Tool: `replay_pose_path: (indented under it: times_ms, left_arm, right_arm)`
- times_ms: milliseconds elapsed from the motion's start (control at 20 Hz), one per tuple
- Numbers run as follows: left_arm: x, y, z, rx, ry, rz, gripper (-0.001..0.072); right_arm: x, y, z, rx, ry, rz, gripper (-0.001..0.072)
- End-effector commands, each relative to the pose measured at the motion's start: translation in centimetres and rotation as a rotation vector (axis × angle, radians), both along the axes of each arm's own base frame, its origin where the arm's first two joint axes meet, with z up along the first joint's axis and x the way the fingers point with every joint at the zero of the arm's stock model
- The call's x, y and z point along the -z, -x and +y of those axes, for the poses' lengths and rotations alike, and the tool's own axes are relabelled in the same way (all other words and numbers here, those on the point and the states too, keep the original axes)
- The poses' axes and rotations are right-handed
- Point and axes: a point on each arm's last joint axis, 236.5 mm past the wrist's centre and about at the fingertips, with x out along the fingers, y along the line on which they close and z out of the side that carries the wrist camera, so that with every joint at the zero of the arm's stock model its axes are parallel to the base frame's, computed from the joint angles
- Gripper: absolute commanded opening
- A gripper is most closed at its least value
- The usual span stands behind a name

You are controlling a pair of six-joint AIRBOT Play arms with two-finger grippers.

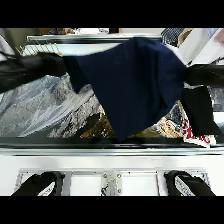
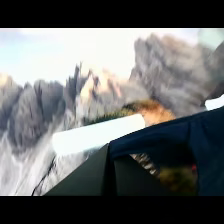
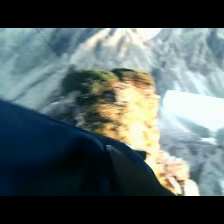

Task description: Fold the clothes and pants, and hang the long-sleeved shirts on hangers.

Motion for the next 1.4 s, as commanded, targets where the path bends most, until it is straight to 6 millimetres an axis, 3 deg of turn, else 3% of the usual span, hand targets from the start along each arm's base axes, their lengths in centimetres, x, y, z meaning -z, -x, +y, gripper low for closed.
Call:
replay_pose_path:
  times_ms: [0, 50, 150, 300, 450, 600, 750, 950, 1150, 1350]
  left_arm:
    - [11.3, -1.7, -0.5, -0.003, -0.078, 0.236, 0.0009]
    - [13.8, -2.0, 0.0, -0.012, -0.107, 0.286, 0.0008]
    - [17.7, -2.6, 2.0, -0.047, -0.174, 0.370, 0.0009]
    - [21.2, -2.9, 4.9, -0.105, -0.193, 0.487, 0.0009]
    - [23.0, -3.0, 7.1, -0.153, -0.192, 0.547, 0.0009]
    - [23.1, -3.3, 8.2, -0.178, -0.185, 0.550, 0.0009]
    - [23.1, -3.3, 8.2, -0.177, -0.188, 0.550, 0.0009]
    - [23.1, -3.2, 8.2, -0.177, -0.187, 0.550, 0.0009]
    - [23.1, -3.2, 8.2, -0.176, -0.188, 0.552, 0.0009]
    - [23.1, -3.2, 8.2, -0.176, -0.188, 0.552, 0.0009]
  right_arm:
    - [5.6, -7.0, -1.8, 0.094, -0.068, 0.046, 0.0714]
    - [6.7, -7.8, -2.2, 0.109, -0.109, 0.072, 0.0705]
    - [8.5, -7.1, -3.2, 0.113, -0.116, 0.145, 0.0705]
    - [12.5, -2.8, -4.3, 0.082, 0.000, 0.325, 0.0704]
    - [19.0, 3.3, -3.0, 0.159, -0.010, 0.580, 0.0704]
    - [25.7, 8.1, 1.1, 0.243, -0.072, 0.740, 0.0704]
    - [30.2, 10.8, 6.8, 0.259, -0.124, 0.804, 0.0704]
    - [32.4, 11.7, 13.4, 0.204, -0.139, 0.793, 0.0704]
    - [35.0, 13.2, 17.5, 0.198, -0.163, 0.845, 0.0703]
    - [35.7, 13.7, 21.1, 0.186, -0.227, 0.839, 0.0703]
